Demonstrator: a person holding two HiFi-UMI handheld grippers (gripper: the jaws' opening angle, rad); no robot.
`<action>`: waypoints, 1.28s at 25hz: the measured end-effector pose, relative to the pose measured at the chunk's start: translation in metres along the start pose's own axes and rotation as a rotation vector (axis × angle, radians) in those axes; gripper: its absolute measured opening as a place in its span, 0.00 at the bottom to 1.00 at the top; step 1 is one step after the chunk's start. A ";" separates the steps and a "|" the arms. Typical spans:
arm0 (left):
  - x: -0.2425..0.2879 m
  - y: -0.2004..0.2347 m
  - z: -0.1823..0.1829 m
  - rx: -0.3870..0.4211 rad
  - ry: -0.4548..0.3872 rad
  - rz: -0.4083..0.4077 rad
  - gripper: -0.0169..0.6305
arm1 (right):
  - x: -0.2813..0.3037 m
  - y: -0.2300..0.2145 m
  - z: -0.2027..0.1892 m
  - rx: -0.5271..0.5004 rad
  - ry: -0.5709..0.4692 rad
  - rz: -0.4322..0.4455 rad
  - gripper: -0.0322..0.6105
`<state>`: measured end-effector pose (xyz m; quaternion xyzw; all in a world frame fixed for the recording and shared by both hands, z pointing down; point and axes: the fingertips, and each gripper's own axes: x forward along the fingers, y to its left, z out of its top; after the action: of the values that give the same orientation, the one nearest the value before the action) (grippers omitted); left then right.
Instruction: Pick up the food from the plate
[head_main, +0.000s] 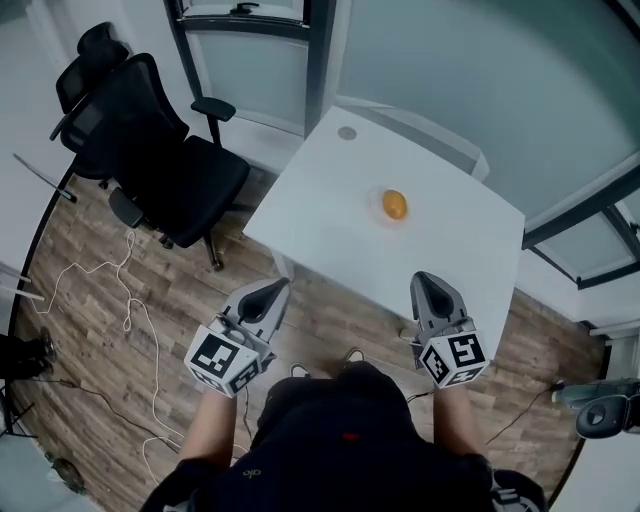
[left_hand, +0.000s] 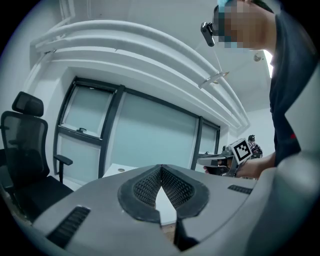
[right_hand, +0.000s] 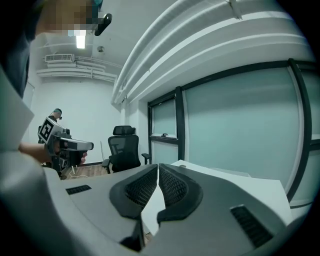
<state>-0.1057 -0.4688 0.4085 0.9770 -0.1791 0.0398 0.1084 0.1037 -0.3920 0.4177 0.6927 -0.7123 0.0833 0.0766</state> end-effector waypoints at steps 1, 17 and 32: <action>0.008 0.004 0.000 0.000 0.004 -0.007 0.06 | 0.004 -0.008 -0.001 0.005 0.006 -0.012 0.09; 0.153 0.027 0.016 -0.039 0.043 0.027 0.06 | 0.095 -0.146 -0.021 0.021 0.030 0.022 0.09; 0.219 0.093 -0.027 -0.110 0.185 -0.034 0.06 | 0.253 -0.193 -0.150 0.081 0.395 -0.059 0.63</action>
<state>0.0643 -0.6221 0.4782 0.9646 -0.1538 0.1181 0.1787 0.2881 -0.6099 0.6230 0.6861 -0.6588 0.2439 0.1891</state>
